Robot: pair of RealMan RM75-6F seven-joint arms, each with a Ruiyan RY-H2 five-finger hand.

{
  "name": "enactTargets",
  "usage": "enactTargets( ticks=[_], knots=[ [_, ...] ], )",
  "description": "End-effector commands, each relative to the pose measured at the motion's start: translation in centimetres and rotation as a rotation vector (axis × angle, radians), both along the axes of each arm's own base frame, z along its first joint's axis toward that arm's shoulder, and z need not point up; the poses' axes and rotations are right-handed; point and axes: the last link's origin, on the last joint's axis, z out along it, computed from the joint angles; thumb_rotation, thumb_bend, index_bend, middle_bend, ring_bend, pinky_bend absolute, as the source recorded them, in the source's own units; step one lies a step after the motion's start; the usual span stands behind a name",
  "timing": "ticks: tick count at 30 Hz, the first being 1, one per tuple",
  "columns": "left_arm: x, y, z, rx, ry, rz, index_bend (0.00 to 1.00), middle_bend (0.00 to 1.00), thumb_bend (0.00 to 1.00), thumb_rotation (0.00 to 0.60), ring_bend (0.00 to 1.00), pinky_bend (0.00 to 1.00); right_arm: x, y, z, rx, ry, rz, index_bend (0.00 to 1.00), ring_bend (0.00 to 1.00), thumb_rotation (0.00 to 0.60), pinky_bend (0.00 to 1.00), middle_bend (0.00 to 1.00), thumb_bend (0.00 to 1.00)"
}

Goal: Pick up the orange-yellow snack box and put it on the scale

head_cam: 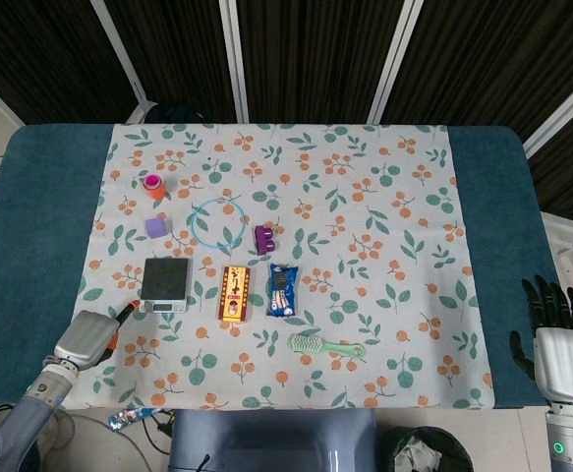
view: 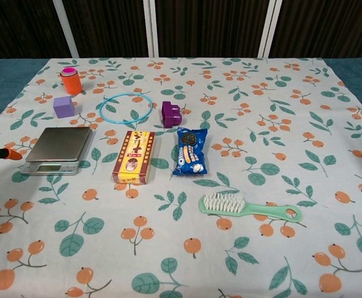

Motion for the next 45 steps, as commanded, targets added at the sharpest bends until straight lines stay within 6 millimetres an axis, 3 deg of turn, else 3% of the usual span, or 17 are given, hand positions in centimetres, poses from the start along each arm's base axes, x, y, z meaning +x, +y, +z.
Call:
enactTargets(
  ticks=[1, 45],
  knots=[
    [-0.25, -0.08, -0.17, -0.005, 0.004, 0.002, 0.09, 0.84, 0.8, 0.6, 0.71, 0.69, -0.01, -0.01, 0.04, -0.001, 0.0, 0.0, 0.03, 0.06, 0.6, 0.03, 0.07, 0.51],
    [-0.38, 0.35, -0.99, -0.022, 0.009, 0.001, 0.1, 0.84, 0.8, 0.6, 0.71, 0.69, 0.02, -0.09, -0.02, -0.004, -0.004, -0.003, 0.03, 0.06, 0.6, 0.03, 0.07, 0.51]
  ],
)
